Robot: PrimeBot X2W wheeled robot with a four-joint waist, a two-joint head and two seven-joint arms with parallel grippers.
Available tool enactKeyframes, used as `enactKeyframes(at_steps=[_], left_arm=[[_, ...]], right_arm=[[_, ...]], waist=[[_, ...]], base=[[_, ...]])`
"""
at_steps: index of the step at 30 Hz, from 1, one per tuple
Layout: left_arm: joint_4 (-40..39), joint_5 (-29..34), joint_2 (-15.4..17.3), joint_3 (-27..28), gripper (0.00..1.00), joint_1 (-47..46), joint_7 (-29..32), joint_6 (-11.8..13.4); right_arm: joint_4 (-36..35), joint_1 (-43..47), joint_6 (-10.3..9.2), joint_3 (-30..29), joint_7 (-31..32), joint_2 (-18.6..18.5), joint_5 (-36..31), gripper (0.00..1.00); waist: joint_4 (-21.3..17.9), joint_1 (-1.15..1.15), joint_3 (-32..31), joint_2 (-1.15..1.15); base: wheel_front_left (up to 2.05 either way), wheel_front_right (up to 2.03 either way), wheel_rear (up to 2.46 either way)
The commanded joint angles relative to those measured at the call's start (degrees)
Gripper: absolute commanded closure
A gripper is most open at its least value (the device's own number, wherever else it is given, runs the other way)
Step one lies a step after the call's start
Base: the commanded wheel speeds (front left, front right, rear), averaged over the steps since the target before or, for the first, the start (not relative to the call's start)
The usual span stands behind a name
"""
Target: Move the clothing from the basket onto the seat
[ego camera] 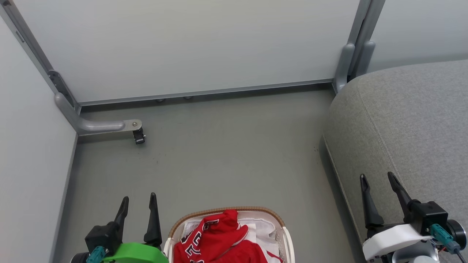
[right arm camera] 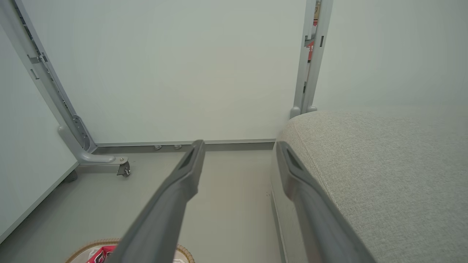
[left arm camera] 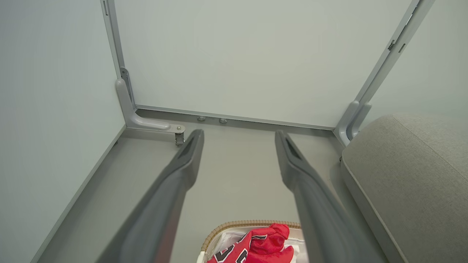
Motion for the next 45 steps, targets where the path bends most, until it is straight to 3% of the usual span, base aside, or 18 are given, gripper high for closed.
enactKeyframes(at_steps=[1, 32, 45], left_arm=[[0.22, -0.33, 0.38, -0.08, 0.0, 0.47, -0.05, 0.06], [-0.1, 0.5, 0.38, -0.48, 0.0, -0.34, -0.05, 0.06], [6.05, 5.4, 0.36, -7.1, 0.0, -10.15, -0.06, -2.49]], right_arm=[[0.2, 0.78, 0.0, -0.08, -0.28, -0.34, 0.01, 0.0], [-0.34, 0.33, -0.01, -0.35, -0.28, -0.33, 0.3, 0.0], [-3.83, -6.66, -0.01, 0.08, -0.27, -0.33, -0.14, 0.0]], waist=[[-0.02, 0.0, 0.0, 0.0], [-0.18, 0.0, 1.08, 0.0], [-2.32, 0.0, 12.21, 0.0]], base=[[0.0, 0.0, 0.0], [0.0, 0.0, 0.0], [0.0, 0.0, 0.0]])
